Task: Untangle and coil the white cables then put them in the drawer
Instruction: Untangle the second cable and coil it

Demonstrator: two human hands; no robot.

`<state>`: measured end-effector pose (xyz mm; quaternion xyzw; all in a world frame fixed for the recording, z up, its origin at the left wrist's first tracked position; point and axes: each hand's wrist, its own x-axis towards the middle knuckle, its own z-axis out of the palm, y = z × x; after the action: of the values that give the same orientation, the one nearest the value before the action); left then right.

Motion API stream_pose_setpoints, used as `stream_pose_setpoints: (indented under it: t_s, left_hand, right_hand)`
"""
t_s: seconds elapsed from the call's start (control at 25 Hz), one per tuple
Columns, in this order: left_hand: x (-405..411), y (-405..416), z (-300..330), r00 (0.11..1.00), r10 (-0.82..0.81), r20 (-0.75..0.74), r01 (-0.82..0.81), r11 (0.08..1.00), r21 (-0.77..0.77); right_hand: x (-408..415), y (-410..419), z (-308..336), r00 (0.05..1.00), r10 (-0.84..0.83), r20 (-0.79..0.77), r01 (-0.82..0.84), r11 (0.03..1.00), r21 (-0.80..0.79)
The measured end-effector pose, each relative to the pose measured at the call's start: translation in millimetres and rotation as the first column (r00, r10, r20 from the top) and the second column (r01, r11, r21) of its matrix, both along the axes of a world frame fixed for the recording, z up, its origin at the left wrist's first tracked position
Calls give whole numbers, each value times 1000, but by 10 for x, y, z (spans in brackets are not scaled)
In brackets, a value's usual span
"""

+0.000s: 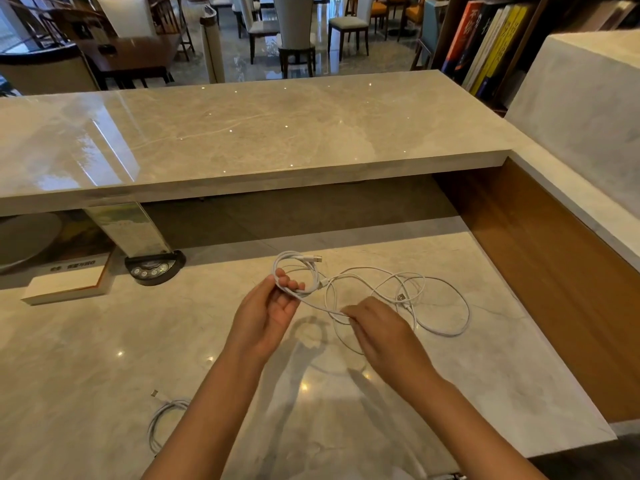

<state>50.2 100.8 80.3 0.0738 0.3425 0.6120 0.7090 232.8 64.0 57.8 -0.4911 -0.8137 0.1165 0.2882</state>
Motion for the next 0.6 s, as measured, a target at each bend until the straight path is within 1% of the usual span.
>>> stream_pose_setpoints:
  t_s: [0.04, 0.08, 0.12, 0.16, 0.2, 0.24, 0.28, 0.36, 0.4, 0.44, 0.48, 0.52, 0.56, 0.6]
  left_hand:
    - [-25, -18, 15, 1000, -27, -3, 27, 999, 20]
    - [-25, -48, 30, 998, -57, -9, 57, 998, 35]
    - [-3, -73, 34, 996, -86, -11, 86, 995, 47]
    - [28, -93, 32, 993, -115, -4, 115, 991, 67]
    - [63, -106, 27, 990, -143, 7, 142, 986, 90]
    - [95, -112, 18, 985, -170, 11, 168, 979, 112]
    - [124, -117, 11, 980, -199, 0, 197, 972, 131]
    - [175, -148, -6, 966, -251, -55, 257, 954, 153]
    - [202, -167, -19, 961, -267, -76, 276, 949, 153]
    - [224, -180, -31, 958, -274, -86, 285, 947, 146]
    - [238, -186, -41, 957, -275, -89, 286, 949, 135]
    - [240, -182, -52, 958, -271, -91, 281, 952, 125]
    - [231, -173, -62, 960, -266, -94, 276, 954, 116]
    - [213, -165, -67, 960, -265, -94, 275, 955, 111]
  right_hand:
    - [109, 33, -46, 999, -33, 23, 32, 998, 47]
    - [212, 70, -64, 995, -59, 75, 56, 997, 45]
    - [286, 95, -52, 986, -105, 128, 103, 994, 23]
    - [337, 109, -22, 985, -143, 101, 150, 986, -68]
    - [348, 104, 34, 980, -200, 13, 198, 956, -218]
    - [351, 101, 53, 952, -280, -121, 216, 899, -381]
    - [334, 113, 93, 894, -387, -225, 237, 836, -494]
    - [292, 180, 105, 757, -566, -325, 330, 762, -558]
    - [267, 236, 109, 669, -640, -379, 344, 718, -605]
    - [244, 290, 133, 568, -701, -431, 309, 667, -678]
    - [231, 337, 145, 465, -737, -491, 218, 633, -743]
    - [234, 364, 146, 415, -744, -524, 124, 616, -778]
    - [237, 372, 153, 433, -732, -526, 63, 606, -793]
    - [240, 349, 155, 501, -701, -508, 19, 596, -803]
